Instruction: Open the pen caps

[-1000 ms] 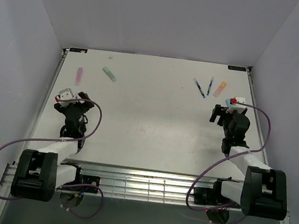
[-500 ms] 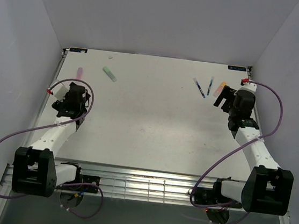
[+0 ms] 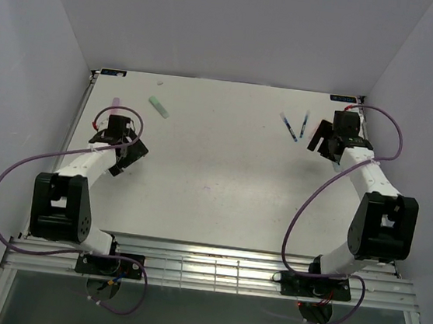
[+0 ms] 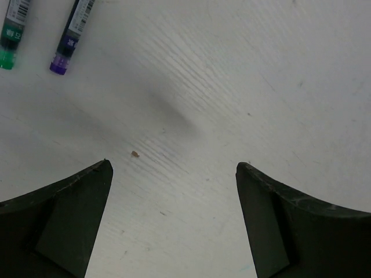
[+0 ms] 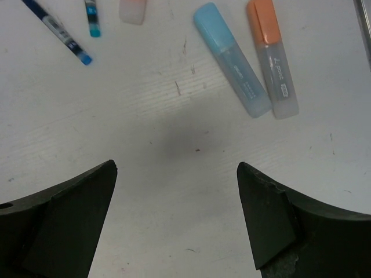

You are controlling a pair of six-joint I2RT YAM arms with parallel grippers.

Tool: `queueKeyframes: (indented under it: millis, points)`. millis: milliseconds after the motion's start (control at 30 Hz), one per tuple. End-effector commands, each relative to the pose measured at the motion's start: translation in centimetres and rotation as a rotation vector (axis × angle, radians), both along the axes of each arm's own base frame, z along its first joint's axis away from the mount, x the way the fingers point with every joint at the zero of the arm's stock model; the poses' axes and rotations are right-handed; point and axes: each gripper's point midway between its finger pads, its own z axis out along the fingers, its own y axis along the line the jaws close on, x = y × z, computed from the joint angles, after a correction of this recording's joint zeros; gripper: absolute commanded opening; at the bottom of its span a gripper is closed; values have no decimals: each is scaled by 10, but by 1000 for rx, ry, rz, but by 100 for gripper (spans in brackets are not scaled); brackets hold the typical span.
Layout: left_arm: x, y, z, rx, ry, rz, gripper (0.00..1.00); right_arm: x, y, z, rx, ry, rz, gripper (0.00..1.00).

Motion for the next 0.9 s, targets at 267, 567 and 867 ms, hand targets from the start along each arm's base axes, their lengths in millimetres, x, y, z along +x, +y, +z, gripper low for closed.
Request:
queueKeyframes:
  millis: [267,567,867]
  points:
    - [68,-20,88,-96,-232,-83,98,0,-67,-16,-27,145,-120,94]
    - [95,-41,103,-169,-285,-189,93,18,-60,-35,14,144,-15,96]
    - [110,-40,125,-150,-377,-208,94,32,-42,-49,80,129,107,95]
